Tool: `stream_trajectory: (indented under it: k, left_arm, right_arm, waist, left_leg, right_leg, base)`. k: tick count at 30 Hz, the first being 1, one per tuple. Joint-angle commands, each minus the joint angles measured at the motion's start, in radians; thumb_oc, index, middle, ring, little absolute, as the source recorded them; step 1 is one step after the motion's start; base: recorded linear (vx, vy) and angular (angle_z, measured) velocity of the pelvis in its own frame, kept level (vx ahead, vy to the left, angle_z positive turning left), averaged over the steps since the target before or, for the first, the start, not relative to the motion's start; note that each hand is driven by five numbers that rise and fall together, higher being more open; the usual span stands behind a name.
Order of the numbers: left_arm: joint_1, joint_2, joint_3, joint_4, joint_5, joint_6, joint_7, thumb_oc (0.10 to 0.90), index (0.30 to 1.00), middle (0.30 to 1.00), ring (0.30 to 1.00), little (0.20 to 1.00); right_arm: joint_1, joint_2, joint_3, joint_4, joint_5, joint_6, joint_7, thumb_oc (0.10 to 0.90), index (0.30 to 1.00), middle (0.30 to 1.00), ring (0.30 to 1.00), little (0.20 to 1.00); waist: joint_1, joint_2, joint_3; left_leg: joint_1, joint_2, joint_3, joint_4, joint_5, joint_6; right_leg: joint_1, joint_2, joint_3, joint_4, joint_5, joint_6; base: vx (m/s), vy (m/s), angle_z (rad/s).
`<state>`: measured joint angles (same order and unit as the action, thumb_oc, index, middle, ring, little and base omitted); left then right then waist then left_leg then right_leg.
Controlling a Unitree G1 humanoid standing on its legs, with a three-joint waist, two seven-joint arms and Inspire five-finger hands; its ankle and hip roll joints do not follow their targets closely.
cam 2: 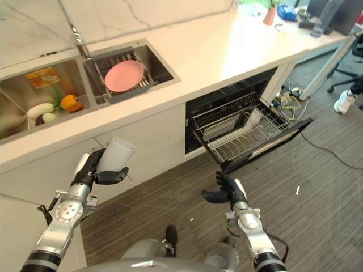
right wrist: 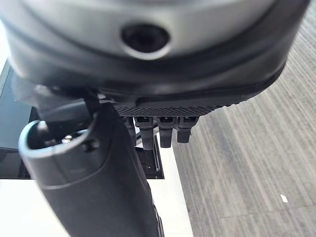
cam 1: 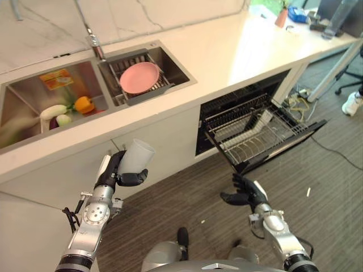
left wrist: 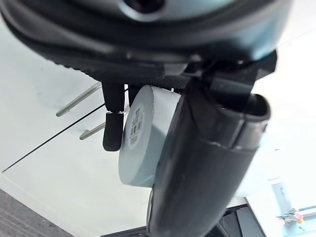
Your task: Place the dishes in the dishwasher.
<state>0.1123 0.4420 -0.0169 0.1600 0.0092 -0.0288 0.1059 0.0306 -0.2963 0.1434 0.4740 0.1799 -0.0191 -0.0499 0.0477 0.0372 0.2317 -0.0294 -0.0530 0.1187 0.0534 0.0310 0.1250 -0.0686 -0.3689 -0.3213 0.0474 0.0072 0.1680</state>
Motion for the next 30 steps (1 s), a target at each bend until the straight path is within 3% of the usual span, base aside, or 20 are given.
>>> stream_trajectory:
  k: [1, 3, 4, 5, 9, 12, 15, 16, 18, 19, 20, 23, 25, 28, 29, 30]
  left_arm:
    - [-0.028, 0.037, 0.033, -0.148, 0.004, -0.109, 0.061, 0.400, 0.300, 0.300, 0.300, 0.300]
    - [-0.035, 0.039, 0.033, -0.149, 0.004, -0.108, 0.060, 0.400, 0.300, 0.300, 0.300, 0.300]
    - [-0.035, 0.034, 0.033, -0.144, 0.010, -0.108, 0.061, 0.400, 0.300, 0.300, 0.300, 0.300]
    - [-0.038, 0.030, 0.030, -0.136, 0.007, -0.107, 0.064, 0.400, 0.300, 0.300, 0.300, 0.300]
    - [-0.035, 0.009, 0.021, -0.113, -0.012, -0.110, 0.064, 0.400, 0.300, 0.300, 0.300, 0.300]
    - [-0.040, 0.004, 0.012, -0.109, -0.028, -0.105, 0.050, 0.400, 0.300, 0.300, 0.300, 0.300]
    - [-0.056, -0.009, 0.002, -0.095, -0.047, -0.105, 0.057, 0.400, 0.300, 0.300, 0.300, 0.300]
    - [-0.067, -0.008, -0.001, -0.098, -0.049, -0.105, 0.057, 0.400, 0.300, 0.300, 0.300, 0.300]
    - [-0.064, -0.013, -0.005, -0.101, -0.042, -0.105, 0.057, 0.400, 0.300, 0.300, 0.300, 0.300]
    - [-0.063, -0.014, -0.005, -0.100, -0.041, -0.105, 0.057, 0.400, 0.300, 0.300, 0.300, 0.300]
    - [-0.076, -0.011, -0.024, -0.102, -0.039, -0.109, 0.056, 0.400, 0.300, 0.300, 0.300, 0.300]
    - [-0.102, -0.003, -0.053, -0.091, -0.024, -0.116, 0.057, 0.400, 0.300, 0.300, 0.300, 0.300]
    - [-0.104, 0.005, -0.066, -0.101, -0.023, -0.118, 0.045, 0.400, 0.300, 0.300, 0.300, 0.300]
    - [-0.107, 0.006, -0.086, -0.109, -0.017, -0.126, 0.025, 0.400, 0.300, 0.300, 0.300, 0.300]
    - [-0.098, 0.015, -0.089, -0.114, -0.008, -0.122, 0.016, 0.400, 0.300, 0.300, 0.300, 0.300]
    - [-0.097, 0.017, -0.089, -0.115, -0.008, -0.121, 0.016, 0.400, 0.300, 0.300, 0.300, 0.300]
  right_arm:
    - [-0.074, -0.059, -0.058, -0.099, 0.021, -0.073, -0.028, 0.800, 0.900, 0.900, 0.900, 0.900]
    - [-0.072, -0.062, -0.060, -0.114, 0.022, -0.073, -0.025, 0.800, 0.900, 0.900, 0.900, 0.900]
    - [-0.060, -0.063, -0.060, -0.137, 0.027, -0.078, -0.020, 0.800, 0.900, 0.900, 0.900, 0.900]
    - [-0.052, -0.066, -0.057, -0.146, 0.030, -0.078, -0.016, 0.800, 0.900, 0.900, 0.900, 0.900]
    - [-0.015, -0.089, -0.060, -0.191, 0.044, -0.084, 0.004, 0.800, 0.900, 0.900, 0.900, 0.900]
    - [-0.002, -0.104, -0.068, -0.231, 0.068, -0.095, 0.005, 0.800, 0.900, 0.900, 0.900, 0.900]
    - [0.003, -0.117, -0.078, -0.259, 0.091, -0.105, -0.006, 0.800, 0.900, 0.900, 0.900, 0.900]
    - [-0.006, -0.119, -0.085, -0.268, 0.095, -0.106, -0.022, 0.800, 0.900, 0.900, 0.900, 0.900]
    - [-0.017, -0.118, -0.092, -0.276, 0.111, -0.112, -0.023, 0.800, 0.900, 0.900, 0.900, 0.900]
    - [-0.016, -0.119, -0.092, -0.276, 0.112, -0.112, -0.023, 0.800, 0.900, 0.900, 0.900, 0.900]
    - [-0.022, -0.125, -0.091, -0.280, 0.113, -0.119, -0.030, 0.800, 0.900, 0.900, 0.900, 0.900]
    - [-0.032, -0.134, -0.104, -0.278, 0.098, -0.135, -0.064, 0.800, 0.900, 0.900, 0.900, 0.900]
    - [-0.025, -0.119, -0.104, -0.296, 0.098, -0.132, -0.047, 0.800, 0.900, 0.900, 0.900, 0.900]
    - [-0.011, -0.101, -0.129, -0.313, 0.097, -0.137, -0.044, 0.800, 0.900, 0.900, 0.900, 0.900]
    - [-0.008, -0.083, -0.140, -0.321, 0.096, -0.131, -0.038, 0.800, 0.900, 0.900, 0.900, 0.900]
    - [-0.008, -0.082, -0.140, -0.322, 0.096, -0.131, -0.038, 0.800, 0.900, 0.900, 0.900, 0.900]
  waist:
    - [-0.003, -0.021, -0.021]
    - [0.002, -0.030, -0.026]
    - [0.000, -0.052, -0.042]
    - [-0.003, -0.056, -0.049]
    - [-0.013, -0.051, -0.062]
    - [-0.019, -0.038, -0.054]
    - [-0.020, -0.044, -0.025]
    - [-0.015, -0.045, -0.018]
    - [-0.008, -0.032, -0.023]
    - [-0.005, -0.033, -0.025]
    - [-0.005, -0.010, -0.029]
    - [0.007, 0.003, -0.022]
    - [0.000, 0.031, -0.036]
    - [-0.015, 0.031, -0.069]
    - [-0.014, 0.023, -0.080]
    - [-0.010, 0.019, -0.079]
  left_leg:
    - [0.118, 0.102, -0.046, 0.068, -0.194, -0.147]
    - [0.124, 0.104, -0.043, 0.069, -0.202, -0.155]
    - [0.131, 0.124, -0.040, 0.078, -0.204, -0.171]
    - [0.136, 0.142, -0.043, 0.082, -0.202, -0.180]
    - [0.139, 0.200, -0.068, 0.118, -0.171, -0.207]
    - [0.078, 0.237, -0.125, 0.277, -0.077, -0.223]
    - [-0.007, 0.217, -0.167, 0.434, 0.006, -0.221]
    - [-0.051, 0.193, -0.175, 0.425, -0.014, -0.223]
    - [-0.064, 0.156, -0.207, 0.282, -0.080, -0.223]
    - [-0.054, 0.156, -0.204, 0.266, -0.078, -0.223]
    - [-0.078, 0.195, -0.191, 0.105, -0.018, -0.247]
    - [-0.115, 0.217, -0.140, -0.041, 0.051, -0.254]
    - [-0.059, 0.233, -0.115, -0.113, 0.075, -0.266]
    - [-0.017, 0.196, -0.084, -0.136, 0.055, -0.255]
    - [0.013, 0.163, -0.066, -0.138, 0.028, -0.224]
    - [0.016, 0.159, -0.061, -0.138, 0.027, -0.221]
  right_leg:
    - [-0.062, 0.007, 0.037, 0.096, 0.113, 0.036]
    - [-0.039, 0.009, 0.019, 0.061, 0.100, 0.039]
    - [-0.010, 0.031, 0.019, 0.039, 0.080, 0.037]
    - [-0.001, 0.050, 0.026, 0.039, 0.071, 0.029]
    - [0.025, 0.118, 0.036, 0.045, 0.036, -0.005]
    - [0.059, 0.180, 0.046, 0.040, -0.014, -0.059]
    - [0.103, 0.199, 0.041, 0.010, -0.034, -0.095]
    - [0.121, 0.199, 0.039, -0.017, -0.040, -0.092]
    - [0.126, 0.207, 0.060, -0.039, -0.044, -0.073]
    - [0.129, 0.206, 0.062, -0.042, -0.046, -0.072]
    - [0.146, 0.208, 0.053, -0.058, -0.053, -0.054]
    - [0.177, 0.204, 0.051, -0.080, -0.063, -0.039]
    - [0.187, 0.212, 0.053, -0.088, -0.060, -0.018]
    - [0.180, 0.161, 0.055, -0.089, -0.028, 0.015]
    - [0.168, 0.118, 0.066, -0.048, -0.021, 0.033]
    - [0.164, 0.112, 0.071, -0.042, -0.025, 0.036]
  base:
    - [0.12, -0.150, 0.09]
    - [0.16, -0.261, 0.16]
    - [0.23, -0.405, 0.14]
    - [0.19, -0.332, 0.07]
    - [0.16, -0.297, -0.07]
    - [0.07, -0.274, 0.02]
    - [0.04, -0.227, 0.05]
    - [0.16, -0.080, 0.00]
    - [0.17, 0.044, 0.00]
    - [0.17, 0.161, -0.20]
    - [0.12, 0.105, -0.28]
    - [0.15, 0.162, 0.00]
    - [0.14, 0.258, -0.36]
    - [0.13, 0.308, -0.53]
    - [0.17, 0.352, -0.57]
    - [0.13, 0.303, -0.62]
